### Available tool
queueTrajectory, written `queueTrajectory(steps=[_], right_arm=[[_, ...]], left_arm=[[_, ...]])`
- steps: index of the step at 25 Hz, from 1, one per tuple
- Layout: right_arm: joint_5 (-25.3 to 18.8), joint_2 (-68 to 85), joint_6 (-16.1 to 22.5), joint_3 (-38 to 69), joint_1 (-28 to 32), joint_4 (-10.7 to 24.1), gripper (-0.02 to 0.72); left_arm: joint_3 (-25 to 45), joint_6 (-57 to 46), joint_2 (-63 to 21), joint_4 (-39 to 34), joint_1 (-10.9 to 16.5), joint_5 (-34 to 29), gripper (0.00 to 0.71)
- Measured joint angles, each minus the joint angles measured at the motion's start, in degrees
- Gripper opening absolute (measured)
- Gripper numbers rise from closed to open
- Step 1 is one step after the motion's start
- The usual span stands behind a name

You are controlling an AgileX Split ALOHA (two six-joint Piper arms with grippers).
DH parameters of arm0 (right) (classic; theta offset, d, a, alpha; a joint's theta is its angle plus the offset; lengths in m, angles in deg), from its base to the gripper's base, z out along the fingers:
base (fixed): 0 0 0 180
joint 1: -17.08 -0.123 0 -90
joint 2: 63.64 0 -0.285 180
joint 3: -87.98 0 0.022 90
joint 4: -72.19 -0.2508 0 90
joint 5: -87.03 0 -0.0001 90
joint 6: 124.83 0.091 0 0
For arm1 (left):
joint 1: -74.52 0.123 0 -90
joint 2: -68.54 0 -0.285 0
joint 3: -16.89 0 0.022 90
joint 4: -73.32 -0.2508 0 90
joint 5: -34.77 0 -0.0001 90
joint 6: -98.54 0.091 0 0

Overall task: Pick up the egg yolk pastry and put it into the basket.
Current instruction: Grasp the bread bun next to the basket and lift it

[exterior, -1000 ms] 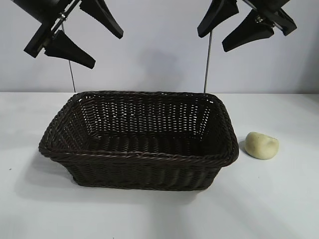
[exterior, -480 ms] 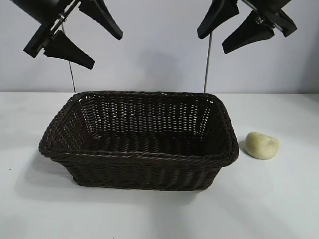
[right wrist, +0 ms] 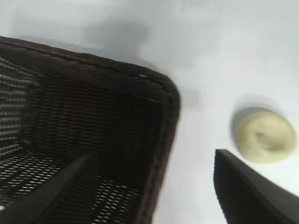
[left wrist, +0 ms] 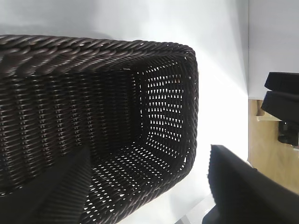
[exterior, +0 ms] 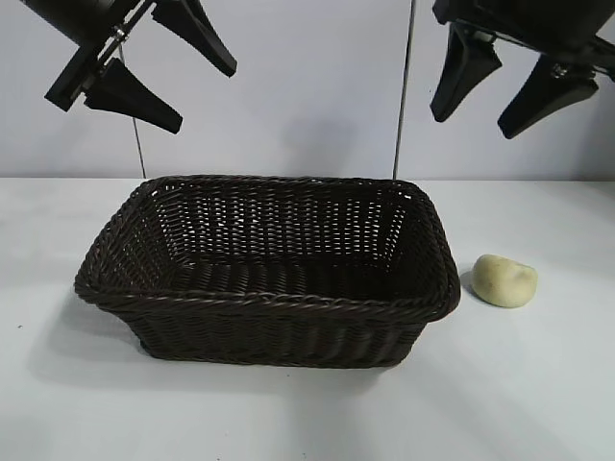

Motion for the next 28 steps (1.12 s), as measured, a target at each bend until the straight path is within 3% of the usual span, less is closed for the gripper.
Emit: queueTrajectory(steps=[7,14,28], right_arm=[[-0.78,-7.70,0.00,0.00,1.90,-1.40,0.510],[2.20,-15.40,0.25,0.00,1.90,-1.80,0.510],[4.97,-22.04,6.91,-0.22,1.90,1.26,0.486]], left_arm=[[0.00,0.00,0.00,0.00,0.00,0.00,0.513],[0.00,0.00,0.00,0.00,0.00,-0.51,0.513],[0.00,0.00,0.00,0.00,0.00,-1.50,0.513]])
